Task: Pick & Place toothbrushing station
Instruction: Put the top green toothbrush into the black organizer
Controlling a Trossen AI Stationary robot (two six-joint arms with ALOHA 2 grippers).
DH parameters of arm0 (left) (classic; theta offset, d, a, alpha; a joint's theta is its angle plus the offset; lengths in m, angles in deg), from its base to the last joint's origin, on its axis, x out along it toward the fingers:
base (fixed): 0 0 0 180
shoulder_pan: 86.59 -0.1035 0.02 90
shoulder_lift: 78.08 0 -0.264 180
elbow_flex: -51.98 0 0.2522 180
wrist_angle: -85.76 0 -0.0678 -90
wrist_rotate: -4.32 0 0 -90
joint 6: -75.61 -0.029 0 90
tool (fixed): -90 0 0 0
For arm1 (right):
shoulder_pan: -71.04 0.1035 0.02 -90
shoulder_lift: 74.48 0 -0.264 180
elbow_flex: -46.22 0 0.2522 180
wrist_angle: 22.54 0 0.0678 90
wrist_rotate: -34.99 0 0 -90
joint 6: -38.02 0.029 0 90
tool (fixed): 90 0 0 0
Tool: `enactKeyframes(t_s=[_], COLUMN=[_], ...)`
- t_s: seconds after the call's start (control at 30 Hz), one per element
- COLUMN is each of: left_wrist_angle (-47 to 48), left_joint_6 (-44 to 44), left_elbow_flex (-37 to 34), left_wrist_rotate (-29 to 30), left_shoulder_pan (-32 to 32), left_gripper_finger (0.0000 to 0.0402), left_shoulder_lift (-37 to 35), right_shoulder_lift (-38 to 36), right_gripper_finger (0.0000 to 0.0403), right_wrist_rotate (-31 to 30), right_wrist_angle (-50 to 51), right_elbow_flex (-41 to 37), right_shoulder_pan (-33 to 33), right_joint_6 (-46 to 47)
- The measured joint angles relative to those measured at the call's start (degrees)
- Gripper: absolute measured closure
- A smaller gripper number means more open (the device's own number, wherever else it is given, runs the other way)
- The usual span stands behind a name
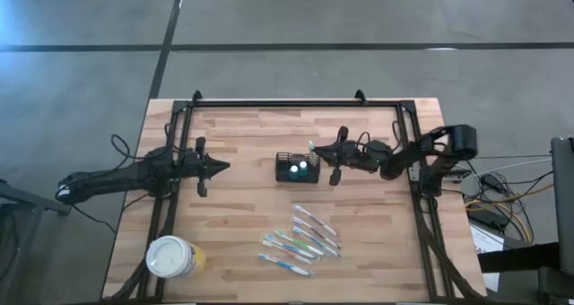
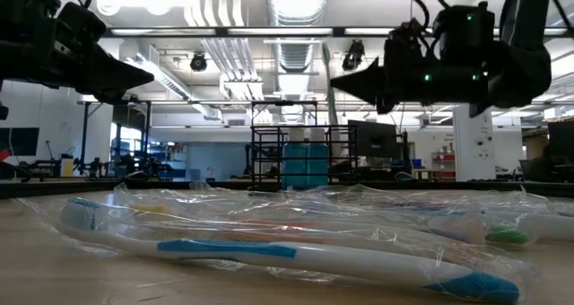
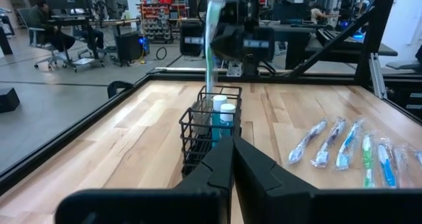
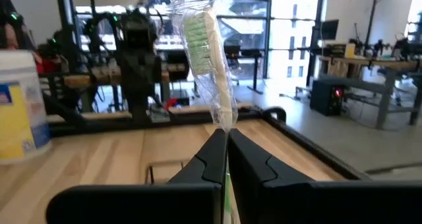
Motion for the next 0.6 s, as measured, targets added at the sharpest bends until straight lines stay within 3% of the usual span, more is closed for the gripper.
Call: enactKeyframes(t_s=[0.27,0.6], left_wrist_angle=[0.02,0.03], left_joint_6=[0.0,0.02], left_elbow_flex=[0.0,0.0], left_wrist_rotate=[0.0,0.0], left_shoulder_pan=[0.01,0.01], left_gripper_finger=[0.0388,0.0388], left_shoulder_lift=[0.02,0.02], right_shoulder_lift=[7.69,11.81], right_gripper_finger=[0.0395,0.0395], right_wrist_rotate=[-1.48,-1.51], right_wrist_angle=[-6.53,-6.81], right_elbow_flex=[-0.05,0.96], right_shoulder_pan=[-0.04,-0.04], right_joint_6=[0.42,1.47])
